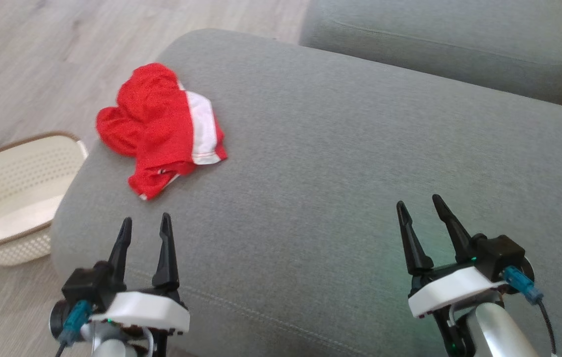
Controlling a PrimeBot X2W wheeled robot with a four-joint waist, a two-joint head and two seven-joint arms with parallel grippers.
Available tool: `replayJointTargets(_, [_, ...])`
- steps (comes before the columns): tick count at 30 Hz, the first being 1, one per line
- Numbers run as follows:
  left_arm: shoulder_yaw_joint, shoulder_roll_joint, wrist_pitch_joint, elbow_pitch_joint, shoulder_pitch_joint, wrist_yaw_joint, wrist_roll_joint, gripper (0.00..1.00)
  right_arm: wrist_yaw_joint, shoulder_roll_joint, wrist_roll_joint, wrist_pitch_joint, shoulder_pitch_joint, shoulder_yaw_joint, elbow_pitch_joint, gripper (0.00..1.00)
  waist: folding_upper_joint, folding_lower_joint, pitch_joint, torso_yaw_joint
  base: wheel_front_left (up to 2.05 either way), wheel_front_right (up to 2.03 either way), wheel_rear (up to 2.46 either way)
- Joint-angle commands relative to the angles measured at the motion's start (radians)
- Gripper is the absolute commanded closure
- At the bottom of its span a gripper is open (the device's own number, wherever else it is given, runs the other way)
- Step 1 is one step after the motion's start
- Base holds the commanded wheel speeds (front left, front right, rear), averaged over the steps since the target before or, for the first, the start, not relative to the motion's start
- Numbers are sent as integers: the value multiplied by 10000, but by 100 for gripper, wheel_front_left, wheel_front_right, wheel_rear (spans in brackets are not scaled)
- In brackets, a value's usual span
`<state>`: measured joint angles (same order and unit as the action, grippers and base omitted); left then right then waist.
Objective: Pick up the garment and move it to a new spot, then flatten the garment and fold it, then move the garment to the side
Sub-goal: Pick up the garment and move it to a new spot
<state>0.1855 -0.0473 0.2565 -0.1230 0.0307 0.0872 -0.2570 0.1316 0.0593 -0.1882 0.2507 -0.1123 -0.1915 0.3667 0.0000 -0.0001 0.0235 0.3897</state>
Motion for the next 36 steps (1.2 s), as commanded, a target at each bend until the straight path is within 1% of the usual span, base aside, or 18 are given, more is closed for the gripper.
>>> replayJointTargets(1, [-327, -29, 53, 371, -198, 11, -26, 0, -9, 10, -87, 110, -233, -245, -270, 0, 0, 1, -3, 186, 0, 0, 0])
replayJointTargets(6, [-442, -29, 53, 414, -180, 60, -34, 0, -9, -12, -118, 110, -258, -333, -255, 0, 0, 1, 20, 358, 0, 0, 0])
replayJointTargets(10, [-562, -29, 53, 417, -213, 50, -40, 0, -9, -27, -118, 110, -274, -390, -264, 0, 0, 1, 56, 335, 0, 0, 0])
replayJointTargets(17, [-893, -29, 53, 455, -453, 65, -77, 0, -9, -10, -118, 110, -354, -418, -342, 0, 0, 1, 340, 35, 0, 0, 0])
replayJointTargets(21, [-1240, -29, 53, 321, -752, 1, -2, 0, -9, 72, -52, 110, -537, -435, -476, 0, 0, 1, 767, -228, 0, 0, 0])
replayJointTargets(23, [-1373, -29, 53, 114, -1029, -116, 78, 0, -9, 139, 50, 110, -648, -280, -602, 0, 0, 1, 1057, -352, 0, 0, 0])
replayJointTargets(27, [-1591, -52, 53, -783, -1836, -427, 319, 0, -9, 320, 306, 37, -943, 242, -1008, 0, 0, 1, 1716, -610, 0, 0, 0])
replayJointTargets(31, [-1536, -363, 50, -2247, -3038, -803, 556, 0, -9, 478, 560, -224, -1243, 939, -1724, 0, 0, 1, 2339, -828, 0, 0, 0])
replayJointTargets(33, [-1467, -506, -63, -3030, -3773, -936, 583, 0, -9, 565, 682, -410, -1363, 1238, -2141, 0, 0, 1, 2627, -905, 0, 0, 0])
replayJointTargets(36, [-1452, -670, -512, -4036, -4877, -1043, 528, 0, -9, 711, 783, -701, -1496, 1485, -2735, 0, 0, 1, 3029, -1000, 0, 0, 0])
